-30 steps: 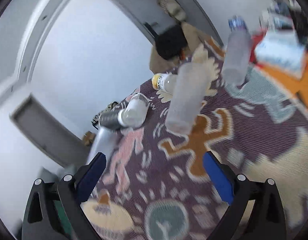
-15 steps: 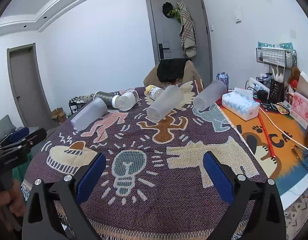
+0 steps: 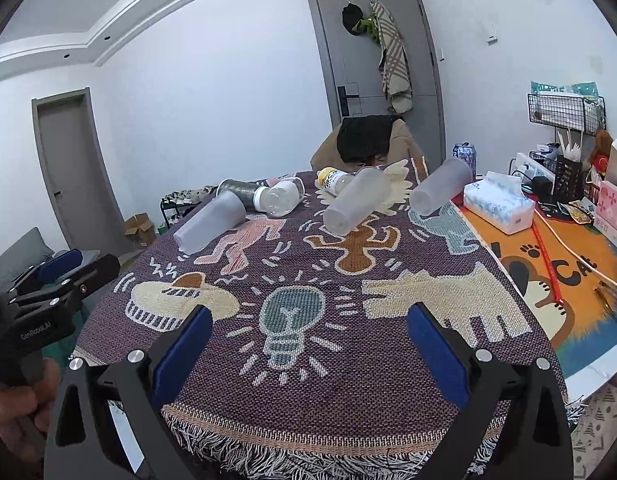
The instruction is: Flip cup upright
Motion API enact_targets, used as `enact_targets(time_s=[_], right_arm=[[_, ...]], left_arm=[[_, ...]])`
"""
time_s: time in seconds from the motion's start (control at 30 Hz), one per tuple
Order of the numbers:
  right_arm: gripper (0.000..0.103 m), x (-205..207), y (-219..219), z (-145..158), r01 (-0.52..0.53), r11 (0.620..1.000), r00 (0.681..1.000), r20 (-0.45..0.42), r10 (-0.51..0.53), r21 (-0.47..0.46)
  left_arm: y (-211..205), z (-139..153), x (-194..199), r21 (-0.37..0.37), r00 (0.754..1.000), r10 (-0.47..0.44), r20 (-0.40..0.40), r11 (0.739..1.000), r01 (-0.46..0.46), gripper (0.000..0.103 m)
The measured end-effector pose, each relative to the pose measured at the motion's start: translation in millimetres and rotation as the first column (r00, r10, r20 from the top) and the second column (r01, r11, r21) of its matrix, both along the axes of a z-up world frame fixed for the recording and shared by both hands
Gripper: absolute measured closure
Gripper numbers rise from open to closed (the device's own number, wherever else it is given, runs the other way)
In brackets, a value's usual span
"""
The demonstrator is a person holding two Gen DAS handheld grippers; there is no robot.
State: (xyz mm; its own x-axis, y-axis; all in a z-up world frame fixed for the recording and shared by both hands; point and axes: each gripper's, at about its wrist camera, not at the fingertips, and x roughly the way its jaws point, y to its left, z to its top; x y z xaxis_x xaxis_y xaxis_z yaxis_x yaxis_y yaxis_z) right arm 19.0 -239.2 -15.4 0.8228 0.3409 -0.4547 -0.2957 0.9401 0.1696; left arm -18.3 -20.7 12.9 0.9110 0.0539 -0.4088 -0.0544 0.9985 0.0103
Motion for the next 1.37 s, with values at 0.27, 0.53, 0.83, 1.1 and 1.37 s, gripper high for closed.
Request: enact_targets(time_s=[0.27, 0.53, 0.83, 1.1, 1.37], right_arm=[[0.008, -4.4, 3.1, 0.7, 0.000, 1.000, 1.000, 0.007, 0.000, -0.013], [0.008, -4.8, 3.9, -0.5, 0.005, 1.000, 1.000, 0.005, -0.004, -0.018], [0.008, -4.1, 4.7, -3.3, 0.011, 1.000, 1.000, 0.001, -0.011, -0.020], [0.008, -3.4, 4.3, -4.5, 0.011, 1.000, 1.000, 0.000, -0.011, -0.018], [0.008, -2.7, 3.2, -3.9, 0.017, 1.000, 1.000, 0.001, -0.017, -0.016]], left_arm=[[-1.0, -0.8, -3.6, 0.002, 1.000, -0.005, 0.001, 1.000, 0.005, 0.006], [0.0, -2.4, -4.6, 0.000, 1.000, -0.006, -0.001, 1.000, 0.006, 0.006], [-0.1, -3.0, -4.3, 0.001, 1.000, -0.009, -0.006, 1.000, 0.009, 0.006], [-0.2, -2.6, -6.6, -0.001, 1.000, -0.011, 0.004, 1.000, 0.011, 0.006], [0.9, -1.6, -5.8, -0.006, 1.000, 0.000, -0.001, 1.000, 0.000, 0.006]])
